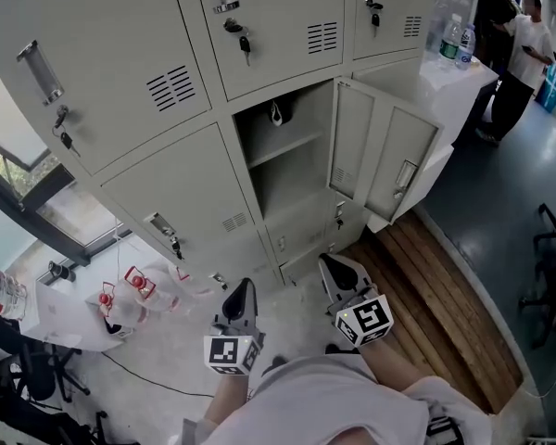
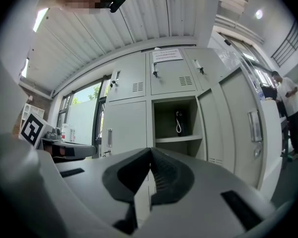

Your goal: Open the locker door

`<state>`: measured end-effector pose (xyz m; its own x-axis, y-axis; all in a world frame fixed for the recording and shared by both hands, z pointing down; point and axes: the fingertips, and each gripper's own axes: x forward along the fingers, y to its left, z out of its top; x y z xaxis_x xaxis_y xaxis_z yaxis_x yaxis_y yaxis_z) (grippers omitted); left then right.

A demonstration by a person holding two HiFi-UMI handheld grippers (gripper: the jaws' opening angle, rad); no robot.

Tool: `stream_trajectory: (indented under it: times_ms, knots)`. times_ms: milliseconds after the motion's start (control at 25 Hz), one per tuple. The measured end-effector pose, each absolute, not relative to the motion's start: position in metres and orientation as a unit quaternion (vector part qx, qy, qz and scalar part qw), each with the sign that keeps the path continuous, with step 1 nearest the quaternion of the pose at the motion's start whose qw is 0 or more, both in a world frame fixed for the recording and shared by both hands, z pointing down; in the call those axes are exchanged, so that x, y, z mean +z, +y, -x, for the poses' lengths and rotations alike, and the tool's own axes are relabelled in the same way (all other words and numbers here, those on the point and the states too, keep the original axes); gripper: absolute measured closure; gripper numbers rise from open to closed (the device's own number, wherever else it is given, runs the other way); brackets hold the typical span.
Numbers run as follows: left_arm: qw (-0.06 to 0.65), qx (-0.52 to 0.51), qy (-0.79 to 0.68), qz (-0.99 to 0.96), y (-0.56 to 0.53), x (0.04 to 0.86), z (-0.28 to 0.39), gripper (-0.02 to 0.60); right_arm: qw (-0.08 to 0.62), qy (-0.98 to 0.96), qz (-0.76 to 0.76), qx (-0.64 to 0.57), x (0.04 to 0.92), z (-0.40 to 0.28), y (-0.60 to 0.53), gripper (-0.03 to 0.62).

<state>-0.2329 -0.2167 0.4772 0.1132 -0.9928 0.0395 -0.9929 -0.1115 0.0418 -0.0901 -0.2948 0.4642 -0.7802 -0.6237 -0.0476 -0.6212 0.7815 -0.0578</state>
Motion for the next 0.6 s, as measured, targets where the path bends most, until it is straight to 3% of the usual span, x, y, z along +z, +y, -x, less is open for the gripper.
stream_trajectory:
  times_ms: [600]
  knots:
    - [0.032,-0.004,-0.661,-0.749,-0.2195,0.4729,0.2294,0.578,0.032,0.944,0.328,-0.031,0.4706,0.0891,-0.2951,0.582]
